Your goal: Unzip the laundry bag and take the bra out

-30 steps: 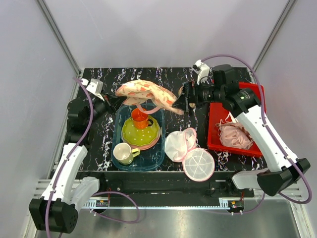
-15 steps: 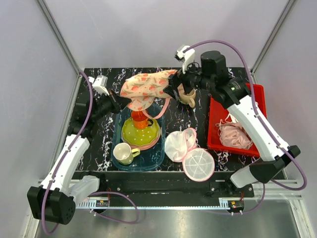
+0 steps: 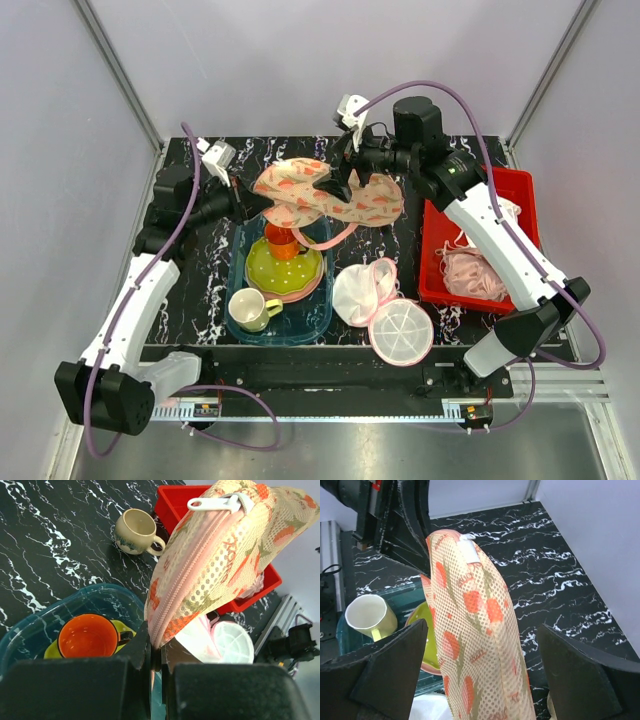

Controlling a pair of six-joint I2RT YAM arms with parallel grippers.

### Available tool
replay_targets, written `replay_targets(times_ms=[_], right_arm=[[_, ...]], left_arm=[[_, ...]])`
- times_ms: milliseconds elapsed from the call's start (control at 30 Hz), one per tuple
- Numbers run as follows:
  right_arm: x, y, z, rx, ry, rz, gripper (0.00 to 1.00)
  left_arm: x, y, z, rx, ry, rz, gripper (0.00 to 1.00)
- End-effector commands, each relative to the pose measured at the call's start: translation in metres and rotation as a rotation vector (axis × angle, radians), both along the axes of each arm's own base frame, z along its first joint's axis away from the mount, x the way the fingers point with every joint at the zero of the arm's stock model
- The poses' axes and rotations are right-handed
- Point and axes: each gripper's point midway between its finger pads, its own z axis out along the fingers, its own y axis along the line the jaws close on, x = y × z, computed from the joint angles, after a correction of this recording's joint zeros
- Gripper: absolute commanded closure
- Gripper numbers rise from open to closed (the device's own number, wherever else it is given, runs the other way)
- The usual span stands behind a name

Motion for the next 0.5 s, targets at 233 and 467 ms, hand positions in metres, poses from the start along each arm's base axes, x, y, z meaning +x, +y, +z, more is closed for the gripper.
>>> replay_targets(times_ms=[233, 467], right_arm=[[-0.033, 0.0, 0.01, 0.006, -0.037, 0.148, 0.0], [-0.038, -0.003, -0.01, -0.024, -0.016, 0.16, 0.0]], left_arm=[[-0.019, -0.004, 0.047, 0.153, -0.292, -0.029, 1.0], [-0.03, -0.015, 0.055, 0.208, -0.371, -0.039, 1.0]])
